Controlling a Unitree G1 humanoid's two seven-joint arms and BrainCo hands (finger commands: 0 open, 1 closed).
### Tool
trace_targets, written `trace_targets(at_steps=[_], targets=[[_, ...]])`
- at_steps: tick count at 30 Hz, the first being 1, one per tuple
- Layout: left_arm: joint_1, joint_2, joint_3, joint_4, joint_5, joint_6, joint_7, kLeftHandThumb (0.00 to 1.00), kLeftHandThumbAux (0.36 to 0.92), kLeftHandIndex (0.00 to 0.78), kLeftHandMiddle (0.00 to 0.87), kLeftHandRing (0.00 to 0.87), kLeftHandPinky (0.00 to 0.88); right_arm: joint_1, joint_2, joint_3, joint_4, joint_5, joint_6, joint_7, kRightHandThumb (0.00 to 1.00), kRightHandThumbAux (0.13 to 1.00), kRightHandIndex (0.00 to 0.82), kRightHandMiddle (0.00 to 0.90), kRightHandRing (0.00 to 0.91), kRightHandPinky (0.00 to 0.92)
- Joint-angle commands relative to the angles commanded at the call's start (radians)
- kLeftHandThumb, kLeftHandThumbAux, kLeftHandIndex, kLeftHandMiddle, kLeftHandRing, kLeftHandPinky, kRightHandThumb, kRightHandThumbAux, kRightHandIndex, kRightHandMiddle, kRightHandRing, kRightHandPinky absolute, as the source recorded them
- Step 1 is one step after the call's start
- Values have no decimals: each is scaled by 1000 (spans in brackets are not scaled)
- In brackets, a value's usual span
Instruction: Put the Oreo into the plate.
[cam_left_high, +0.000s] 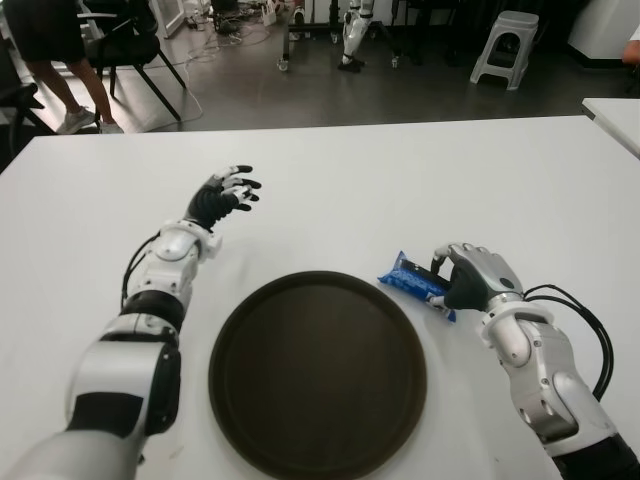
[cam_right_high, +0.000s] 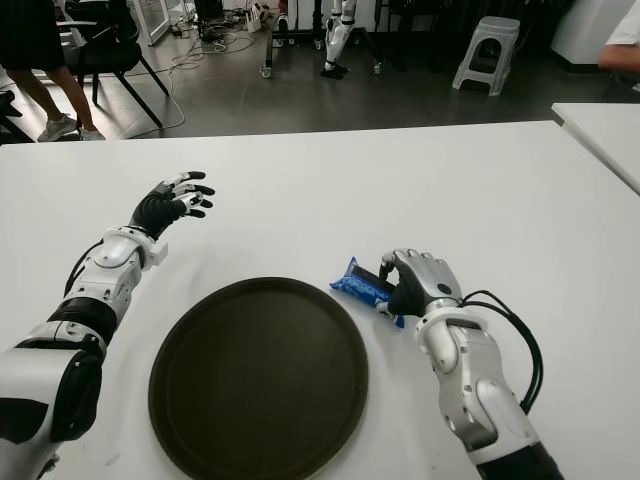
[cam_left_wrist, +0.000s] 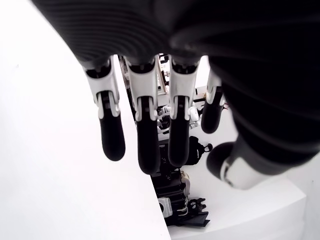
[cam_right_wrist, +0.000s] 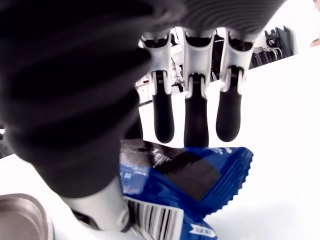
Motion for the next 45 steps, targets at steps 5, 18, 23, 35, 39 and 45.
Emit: trace_targets(at_steps=[5,18,23,35,39,45], targets=[[0,-1,1,-1,-1,3,2,81,668,202,337,347,356,1,1,4,4,-2,-7,-19,182,906,520,686,701,696],[0,1,-5,-2,5,3,3,83,653,192,330,352,370,-2,-9,12,21,10,-24,-22,116,923,479,653,674,669],[-1,1,-5,-3,5,6,2,91,651,195,334,353,374,-1,-10,19,26,5,-27,-23,95,919,482,659,674,660],[-1,-1,-4,-4,3,5,8,98,651,199,328,337,350,2,-1,11,22,18,-21,-21,104,915,483,650,667,647],[-2,-3,-1,-4,-2,11,7,105,659,198,330,336,350,3,-1,13,20,16,-22,-20,102,915,482,647,663,644],[0,-5,4,-7,-7,10,3,111,667,198,334,344,359,2,-8,16,26,10,-24,-17,92,924,469,631,647,624]])
